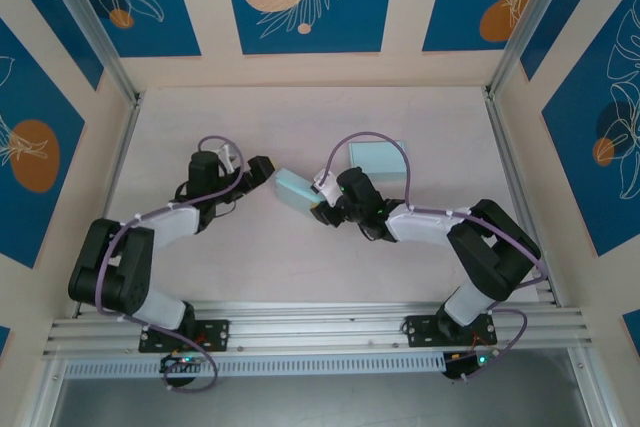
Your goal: Fold the paper box
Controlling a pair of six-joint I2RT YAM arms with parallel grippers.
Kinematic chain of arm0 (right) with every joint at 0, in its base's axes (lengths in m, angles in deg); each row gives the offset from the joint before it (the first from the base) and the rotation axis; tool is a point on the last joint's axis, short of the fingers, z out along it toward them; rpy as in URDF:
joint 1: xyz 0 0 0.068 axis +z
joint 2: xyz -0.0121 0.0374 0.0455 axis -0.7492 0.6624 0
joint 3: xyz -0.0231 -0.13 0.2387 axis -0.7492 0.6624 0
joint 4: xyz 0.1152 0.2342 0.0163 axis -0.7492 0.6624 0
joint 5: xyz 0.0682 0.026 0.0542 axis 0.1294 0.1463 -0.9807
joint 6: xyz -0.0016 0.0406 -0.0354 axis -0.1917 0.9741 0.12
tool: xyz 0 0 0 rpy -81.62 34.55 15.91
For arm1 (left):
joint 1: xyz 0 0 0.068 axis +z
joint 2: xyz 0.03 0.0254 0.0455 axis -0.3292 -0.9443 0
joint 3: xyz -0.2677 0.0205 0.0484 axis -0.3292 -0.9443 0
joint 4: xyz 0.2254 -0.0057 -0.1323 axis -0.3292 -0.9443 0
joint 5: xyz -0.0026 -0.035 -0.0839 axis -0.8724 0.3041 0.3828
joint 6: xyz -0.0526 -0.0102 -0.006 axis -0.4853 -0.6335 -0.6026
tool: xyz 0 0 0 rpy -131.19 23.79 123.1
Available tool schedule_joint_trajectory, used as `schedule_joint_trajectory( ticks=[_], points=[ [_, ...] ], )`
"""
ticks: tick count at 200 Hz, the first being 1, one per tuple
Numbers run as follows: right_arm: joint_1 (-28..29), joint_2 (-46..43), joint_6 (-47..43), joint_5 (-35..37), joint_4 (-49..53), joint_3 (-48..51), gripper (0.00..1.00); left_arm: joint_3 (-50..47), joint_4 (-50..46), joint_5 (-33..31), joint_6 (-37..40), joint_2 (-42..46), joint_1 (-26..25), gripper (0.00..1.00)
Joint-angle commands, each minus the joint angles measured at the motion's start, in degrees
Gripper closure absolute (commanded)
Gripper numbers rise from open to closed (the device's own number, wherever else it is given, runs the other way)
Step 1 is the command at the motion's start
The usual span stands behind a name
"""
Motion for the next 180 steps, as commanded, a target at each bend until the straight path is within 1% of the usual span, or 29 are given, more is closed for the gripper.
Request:
schedule_joint_trajectory(
  ticks=[1,35,71,90,149,180],
  points=[
    [0.0,0.8,-0.5,0.0,-0.8,-0.2,0.76,1.3,-0.5,4.7,-2.9,0.1,1.4,0.0],
    [0.1,0.8,-0.5,0.3,-0.4,-0.4,0.77,2.2,1.5,7.4,-4.3,-2.8,1.5,0.01],
    [0.3,1.0,-0.5,0.2,-0.6,-0.5,0.78,1.7,2.9,8.7,-4.6,-5.1,1.3,0.09],
    [0.3,1.3,-0.5,0.1,-0.6,-0.7,0.79,0.9,2.9,8.5,-4.5,-5.7,1.4,0.17],
    [0.3,1.7,-0.5,0.5,-0.6,-0.7,0.81,-2.1,5.6,9.7,-5.8,-8.0,1.0,0.2],
    [0.3,1.8,-0.5,0.5,-0.7,-0.7,0.82,-3.7,5.8,9.3,-6.0,-8.1,0.9,0.29]
  ],
)
